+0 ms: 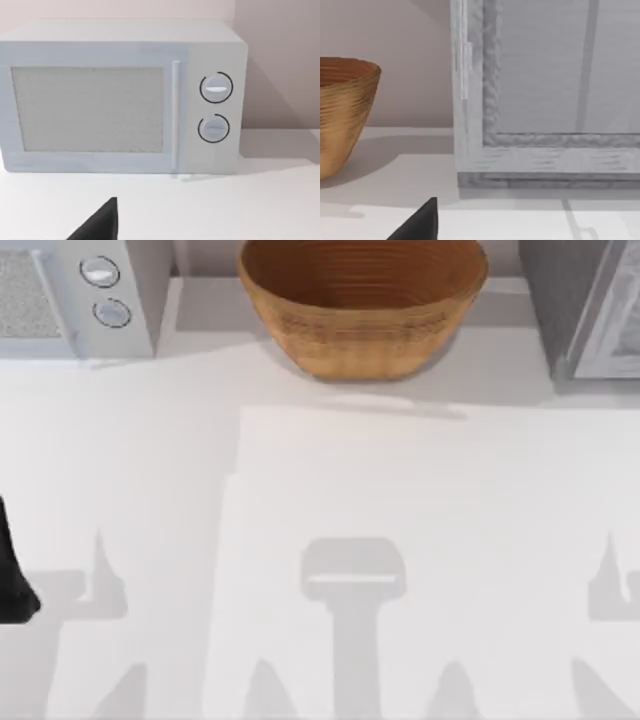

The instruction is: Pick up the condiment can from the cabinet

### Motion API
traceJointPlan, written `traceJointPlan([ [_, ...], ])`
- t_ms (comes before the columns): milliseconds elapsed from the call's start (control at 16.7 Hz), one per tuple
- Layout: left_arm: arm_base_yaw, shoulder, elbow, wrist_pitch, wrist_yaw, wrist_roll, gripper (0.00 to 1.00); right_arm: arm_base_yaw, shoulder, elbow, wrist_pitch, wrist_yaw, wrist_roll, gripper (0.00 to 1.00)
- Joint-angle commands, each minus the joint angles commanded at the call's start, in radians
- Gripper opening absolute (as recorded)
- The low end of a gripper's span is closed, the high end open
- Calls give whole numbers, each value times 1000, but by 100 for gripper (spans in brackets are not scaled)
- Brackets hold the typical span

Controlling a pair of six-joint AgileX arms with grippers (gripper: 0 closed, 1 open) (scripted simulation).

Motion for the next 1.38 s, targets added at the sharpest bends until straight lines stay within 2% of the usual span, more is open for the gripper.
traceJointPlan([
  [240,0,0,0,0,0,0,100,5,32,32,-11,4,0,100],
  [480,0,0,0,0,0,0,100,29,202,224,-67,29,2,100],
  [1140,0,0,0,0,0,0,100,133,954,1250,-293,145,13,100],
  [1380,0,0,0,0,0,0,100,165,1183,1563,-364,177,16,100],
])
